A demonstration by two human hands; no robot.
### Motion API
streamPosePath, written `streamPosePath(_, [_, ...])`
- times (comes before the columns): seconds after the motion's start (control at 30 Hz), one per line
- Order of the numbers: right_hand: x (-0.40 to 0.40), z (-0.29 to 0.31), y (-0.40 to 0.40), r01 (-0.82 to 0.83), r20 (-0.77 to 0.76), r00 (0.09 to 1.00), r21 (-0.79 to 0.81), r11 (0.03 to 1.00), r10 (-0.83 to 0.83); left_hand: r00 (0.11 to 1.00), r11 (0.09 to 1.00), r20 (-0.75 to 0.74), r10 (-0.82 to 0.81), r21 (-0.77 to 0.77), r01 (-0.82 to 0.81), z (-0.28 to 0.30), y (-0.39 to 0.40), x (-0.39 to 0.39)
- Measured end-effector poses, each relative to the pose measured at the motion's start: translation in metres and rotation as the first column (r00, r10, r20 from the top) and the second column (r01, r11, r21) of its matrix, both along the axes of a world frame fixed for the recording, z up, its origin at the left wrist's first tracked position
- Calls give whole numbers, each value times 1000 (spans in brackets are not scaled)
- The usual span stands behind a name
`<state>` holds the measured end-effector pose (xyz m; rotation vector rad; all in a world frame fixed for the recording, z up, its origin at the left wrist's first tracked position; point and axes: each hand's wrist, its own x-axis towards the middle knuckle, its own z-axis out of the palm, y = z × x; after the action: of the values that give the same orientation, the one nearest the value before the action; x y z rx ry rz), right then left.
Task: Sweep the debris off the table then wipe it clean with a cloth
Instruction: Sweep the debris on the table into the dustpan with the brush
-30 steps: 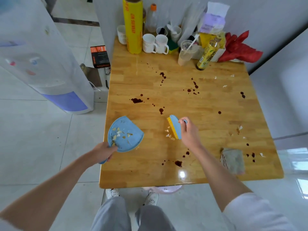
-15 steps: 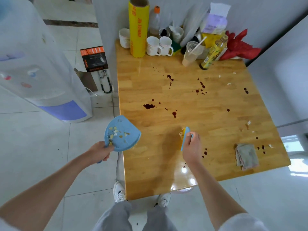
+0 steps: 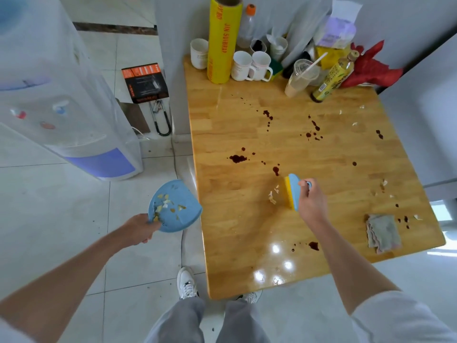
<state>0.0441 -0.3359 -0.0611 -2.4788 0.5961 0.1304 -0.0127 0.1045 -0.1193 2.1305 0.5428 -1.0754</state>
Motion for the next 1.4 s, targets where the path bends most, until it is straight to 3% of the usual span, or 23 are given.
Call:
streamPosePath(0.3, [-37, 2, 67, -198, -12, 980, 90, 976, 199, 1000, 996, -24, 5, 94, -3, -34, 21, -14])
streamPosePath(0.43, [-40, 8, 60, -173, 50, 984, 80, 982, 170, 998, 998, -51, 38, 61, -35, -47, 18, -15])
streamPosePath(0.6, [-46, 5, 38, -93, 10, 996, -9, 996, 93, 993, 990, -74, -94, 96, 101, -68, 12, -12])
streamPosePath(0.8, [-57, -3, 83, -160, 2, 987, 12, 987, 160, 967, 946, -55, -250, 198, 256, -82, -3, -9])
streamPosePath(1.07, [-55, -9, 149, -203, 75, 978, 139, 969, 194, 951, 924, -4, -310, 236, 302, -87, -18, -8])
streamPosePath(1.4, [-68, -14, 185, -388, 145, 920, 209, 898, 364, 938, 913, 21, -347, 235, 332, -91, -22, -5])
